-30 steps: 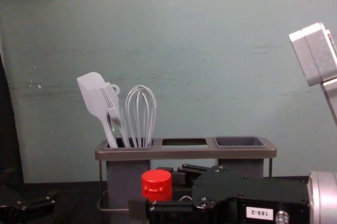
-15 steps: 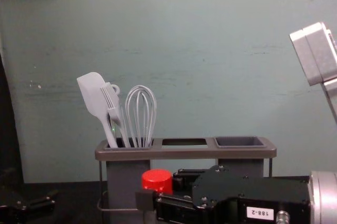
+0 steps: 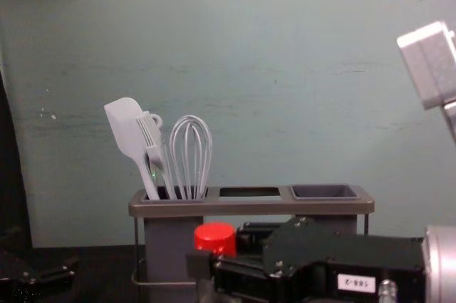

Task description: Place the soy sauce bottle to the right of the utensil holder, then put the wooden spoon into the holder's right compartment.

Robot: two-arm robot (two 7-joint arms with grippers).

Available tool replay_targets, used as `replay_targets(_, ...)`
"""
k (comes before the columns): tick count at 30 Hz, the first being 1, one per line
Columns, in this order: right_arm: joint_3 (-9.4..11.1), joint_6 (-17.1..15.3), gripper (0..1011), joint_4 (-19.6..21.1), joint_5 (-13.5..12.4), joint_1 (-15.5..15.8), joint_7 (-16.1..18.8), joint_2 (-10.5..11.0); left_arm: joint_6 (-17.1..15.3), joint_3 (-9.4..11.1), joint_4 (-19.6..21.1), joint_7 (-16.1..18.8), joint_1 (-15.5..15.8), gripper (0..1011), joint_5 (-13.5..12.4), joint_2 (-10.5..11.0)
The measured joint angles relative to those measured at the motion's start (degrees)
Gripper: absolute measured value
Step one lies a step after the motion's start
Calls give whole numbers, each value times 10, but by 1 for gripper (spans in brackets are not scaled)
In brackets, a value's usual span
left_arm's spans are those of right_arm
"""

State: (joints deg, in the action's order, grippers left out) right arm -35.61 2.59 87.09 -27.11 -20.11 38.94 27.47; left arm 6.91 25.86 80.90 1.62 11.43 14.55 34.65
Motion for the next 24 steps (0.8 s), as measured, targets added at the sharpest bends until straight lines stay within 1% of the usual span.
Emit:
replay_targets(1,0,0,387,0,0,0,0,0,0,0,0,0,0,1011,0,0)
replay_targets(3,4,0,387,17,5,6,-8,7,0,0,0,0,0,1011,0,0)
replay_targets(7,15,-1,386,50,6,18,-17,22,0,0,0,0,0,1012,0,0)
replay_targets(10,30,-5,387,89,0,37,-24,42,0,0,0,0,0,1011,0,0)
replay_targets(13,43,-8,387,113,-9,52,-28,57,0,0,0,0,0,1011,0,0)
replay_targets(15,62,-10,387,139,-24,78,-35,78,0,0,0,0,0,1011,0,0)
replay_targets(16,62,-10,387,139,-24,78,-35,78,0,0,0,0,0,1011,0,0)
replay_targets(17,73,-10,387,151,-35,93,-38,88,0,0,0,0,0,1011,0,0)
replay_targets(19,84,-9,387,158,-45,108,-41,97,0,0,0,0,0,1011,0,0)
replay_targets(21,108,-1,387,168,-65,141,-48,114,0,0,0,0,0,1011,0,0)
replay_targets(22,114,2,387,169,-69,148,-51,117,0,0,0,0,0,1011,0,0)
replay_targets(23,114,2,387,169,-69,148,-51,117,0,0,0,0,0,1011,0,0)
replay_targets(24,131,9,387,172,-75,171,-58,129,0,0,0,0,0,1011,0,0)
